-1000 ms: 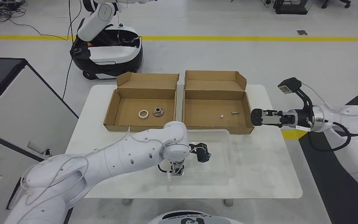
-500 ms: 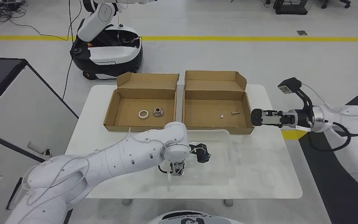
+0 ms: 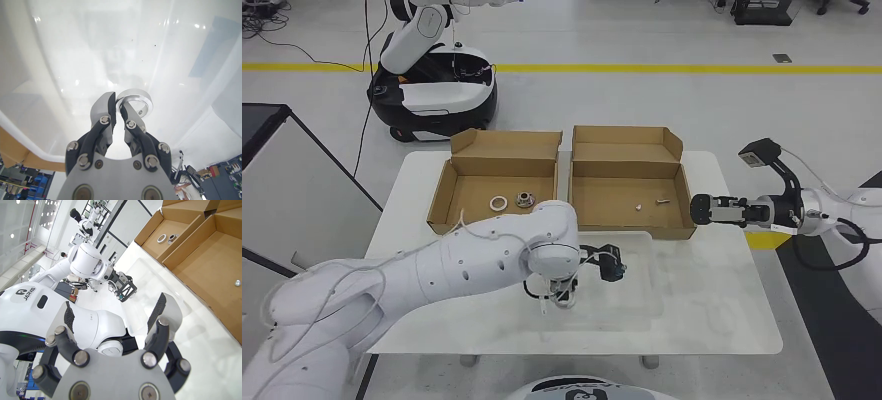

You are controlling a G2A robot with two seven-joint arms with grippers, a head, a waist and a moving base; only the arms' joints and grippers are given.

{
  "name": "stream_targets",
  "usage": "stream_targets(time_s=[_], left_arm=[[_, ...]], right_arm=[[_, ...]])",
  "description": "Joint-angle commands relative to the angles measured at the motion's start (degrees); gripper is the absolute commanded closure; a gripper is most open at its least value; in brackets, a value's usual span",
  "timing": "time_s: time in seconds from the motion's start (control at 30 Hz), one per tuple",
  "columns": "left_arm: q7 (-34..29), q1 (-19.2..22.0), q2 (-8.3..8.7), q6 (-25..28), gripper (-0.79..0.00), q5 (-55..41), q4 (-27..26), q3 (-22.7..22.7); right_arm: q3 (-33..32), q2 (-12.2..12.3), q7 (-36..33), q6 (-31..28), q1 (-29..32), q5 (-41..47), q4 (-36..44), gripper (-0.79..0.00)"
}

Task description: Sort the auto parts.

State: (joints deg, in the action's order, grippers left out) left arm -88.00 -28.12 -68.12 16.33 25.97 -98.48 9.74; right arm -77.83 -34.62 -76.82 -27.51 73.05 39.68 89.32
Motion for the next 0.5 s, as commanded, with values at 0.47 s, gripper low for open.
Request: stream_targets(time_s=[0.47], left_arm=[[0.0, 5.6, 1.78, 0.0, 0.000, -5.9, -5.8, 0.0]], right_arm=[[0.0, 0.0, 0.0, 0.0, 0.0, 0.0, 0.0, -0.785]])
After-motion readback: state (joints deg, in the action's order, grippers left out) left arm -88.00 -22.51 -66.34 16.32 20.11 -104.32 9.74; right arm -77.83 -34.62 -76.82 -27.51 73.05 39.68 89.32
